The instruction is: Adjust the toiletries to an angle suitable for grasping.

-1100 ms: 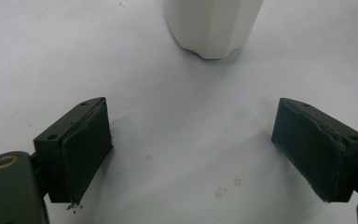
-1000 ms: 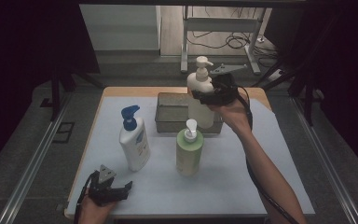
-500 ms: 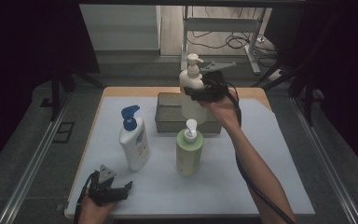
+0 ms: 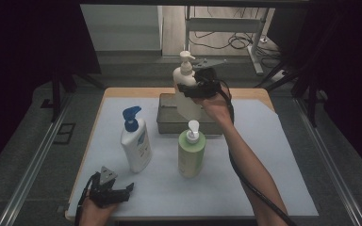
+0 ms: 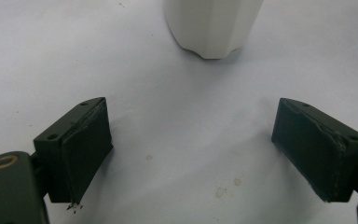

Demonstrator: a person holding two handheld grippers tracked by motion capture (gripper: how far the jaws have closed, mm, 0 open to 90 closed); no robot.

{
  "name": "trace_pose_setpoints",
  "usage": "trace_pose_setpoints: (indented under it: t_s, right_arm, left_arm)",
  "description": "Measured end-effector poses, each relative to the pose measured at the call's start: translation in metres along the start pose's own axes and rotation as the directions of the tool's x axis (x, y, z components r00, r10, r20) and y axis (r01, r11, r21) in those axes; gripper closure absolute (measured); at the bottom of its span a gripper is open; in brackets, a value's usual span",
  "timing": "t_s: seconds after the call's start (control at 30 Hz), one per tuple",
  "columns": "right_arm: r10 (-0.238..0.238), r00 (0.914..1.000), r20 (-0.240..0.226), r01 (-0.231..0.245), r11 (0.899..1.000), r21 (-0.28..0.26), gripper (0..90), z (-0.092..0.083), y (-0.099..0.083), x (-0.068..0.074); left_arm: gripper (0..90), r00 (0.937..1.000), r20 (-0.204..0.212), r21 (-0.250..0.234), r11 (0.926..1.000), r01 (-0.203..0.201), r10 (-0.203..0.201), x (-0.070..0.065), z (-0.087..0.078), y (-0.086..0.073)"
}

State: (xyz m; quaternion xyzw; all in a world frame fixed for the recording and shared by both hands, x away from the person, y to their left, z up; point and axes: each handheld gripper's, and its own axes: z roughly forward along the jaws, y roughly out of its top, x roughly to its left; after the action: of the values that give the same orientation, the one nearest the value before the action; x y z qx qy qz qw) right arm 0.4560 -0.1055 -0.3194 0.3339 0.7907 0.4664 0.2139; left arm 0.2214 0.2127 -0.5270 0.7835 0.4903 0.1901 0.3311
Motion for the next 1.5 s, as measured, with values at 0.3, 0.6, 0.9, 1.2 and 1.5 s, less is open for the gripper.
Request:
trace_pose_setpoints:
  t_s: [0.3, 0.6, 0.9, 1.2, 1.5]
  right_arm:
    - [0.008, 0.9999, -0.011, -0.008, 1.0, -0.01, 36.3, 0.02, 0.003, 0.004]
    - [-0.003, 1.0, -0.009, 0.002, 1.0, -0.021, 36.3, 0.039, -0.001, 0.008]
    - [-0.006, 0.9999, -0.016, 0.006, 1.0, -0.005, 36.3, 0.054, -0.007, 0.01]
    - [-0.02, 0.999, -0.04, 0.021, 1.0, 0.02, 36.3, 0.064, -0.017, 0.015]
    - [-0.033, 0.9982, -0.051, 0.036, 0.998, 0.042, 36.2, 0.066, -0.027, 0.016]
  left_arm:
    - [11.4, 1.0, 0.0, 0.001, 1.0, -0.001, 0.001, 0.0, 0.0, 0.0]
    - [11.5, 1.0, 0.001, 0.004, 1.0, -0.001, 0.001, 0.0, 0.0, 0.0]
    - [11.4, 1.0, 0.001, 0.004, 1.0, -0.001, 0.001, 0.0, 0.0, 0.0]
    - [11.5, 1.0, 0.002, 0.005, 1.0, -0.001, 0.001, 0.0, 0.0, 0.0]
    - [11.4, 1.0, 0.002, 0.006, 1.0, -0.002, 0.002, 0.0, 0.0, 0.0]
